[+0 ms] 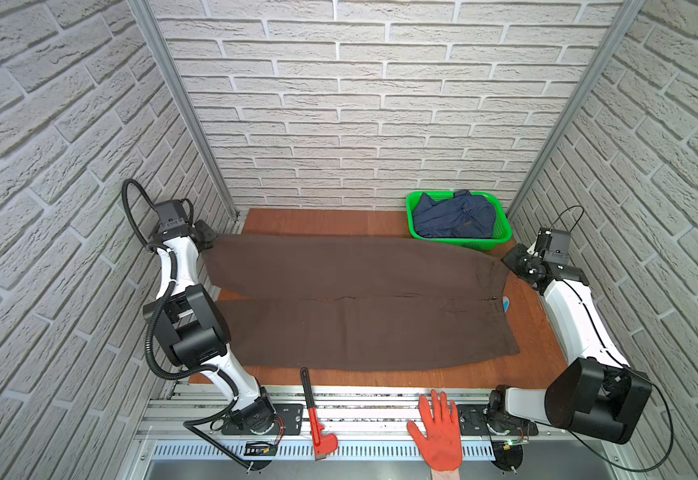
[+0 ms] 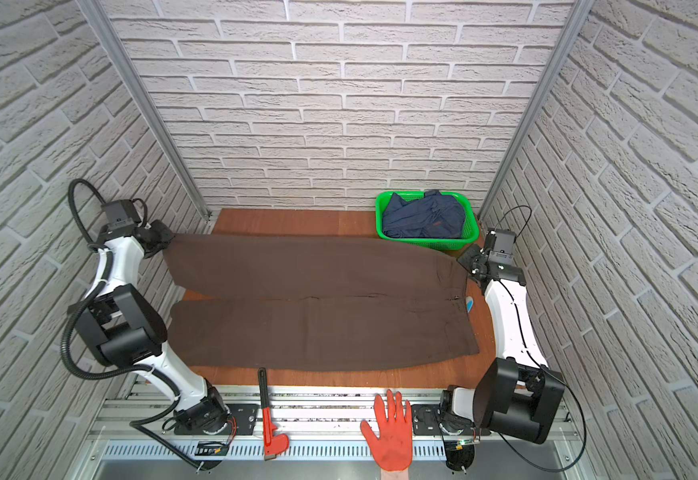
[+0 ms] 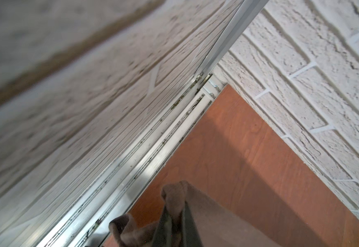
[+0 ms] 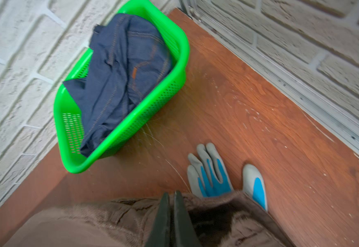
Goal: Fold and stack the trousers
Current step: Fold the trousers at the center of the table.
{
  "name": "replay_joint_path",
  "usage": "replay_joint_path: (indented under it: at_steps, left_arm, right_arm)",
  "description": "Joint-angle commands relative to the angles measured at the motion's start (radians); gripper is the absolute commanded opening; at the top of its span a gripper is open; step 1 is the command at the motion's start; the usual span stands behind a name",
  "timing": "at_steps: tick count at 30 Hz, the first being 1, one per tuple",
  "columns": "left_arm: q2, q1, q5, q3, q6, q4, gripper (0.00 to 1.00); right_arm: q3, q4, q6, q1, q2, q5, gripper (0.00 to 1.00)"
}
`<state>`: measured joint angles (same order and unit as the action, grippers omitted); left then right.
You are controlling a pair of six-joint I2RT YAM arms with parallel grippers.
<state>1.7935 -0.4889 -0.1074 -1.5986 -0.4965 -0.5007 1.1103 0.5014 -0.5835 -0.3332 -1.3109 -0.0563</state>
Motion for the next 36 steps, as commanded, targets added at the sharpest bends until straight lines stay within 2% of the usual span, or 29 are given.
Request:
replay_joint_path:
  at_steps: [1, 10, 18, 26, 36]
  left_arm:
    - [-0.057, -0.02, -0.028, 0.029, -0.019, 0.07, 0.0]
    - [-0.045, -0.023, -0.054, 0.051, -0.045, 0.11, 0.0]
    - [0.097, -0.006, -0.089, -0.115, -0.11, 0.158, 0.0]
    - [0.287, 0.056, -0.08, -0.41, -0.125, 0.148, 0.0]
    - [0.562, 0.114, -0.03, -0.938, -0.119, -0.043, 0.0]
  right_arm:
    - [0.0, -0.015, 0.003, -0.018, 0.022, 0.027, 0.05]
    - [0.037, -0.108, -0.015, -0.042, -0.02, 0.07, 0.05]
    - [0.148, -0.273, -0.083, -0.041, -0.175, 0.032, 0.05]
    - [0.277, -0.467, -0.129, -0.03, -0.315, 0.013, 0.06]
    - [0.438, -0.554, -0.136, 0.006, -0.495, 0.025, 0.06]
